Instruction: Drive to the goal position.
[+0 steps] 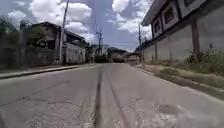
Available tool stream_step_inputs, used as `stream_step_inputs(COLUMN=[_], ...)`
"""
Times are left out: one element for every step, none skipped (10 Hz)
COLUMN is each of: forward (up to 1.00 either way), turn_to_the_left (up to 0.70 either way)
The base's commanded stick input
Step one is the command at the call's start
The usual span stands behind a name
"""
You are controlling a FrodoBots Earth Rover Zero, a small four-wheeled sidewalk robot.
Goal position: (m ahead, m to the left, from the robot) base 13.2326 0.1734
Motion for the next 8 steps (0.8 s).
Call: stream_step_inputs(forward=[1.0, 1.0, 1.0, 1.0, 1.0, 1.0, 1.0, 1.0], turn_to_the_left=[0.0, 0.0, 0.0, -0.01, -0.07, -0.24, -0.25, -0.1])
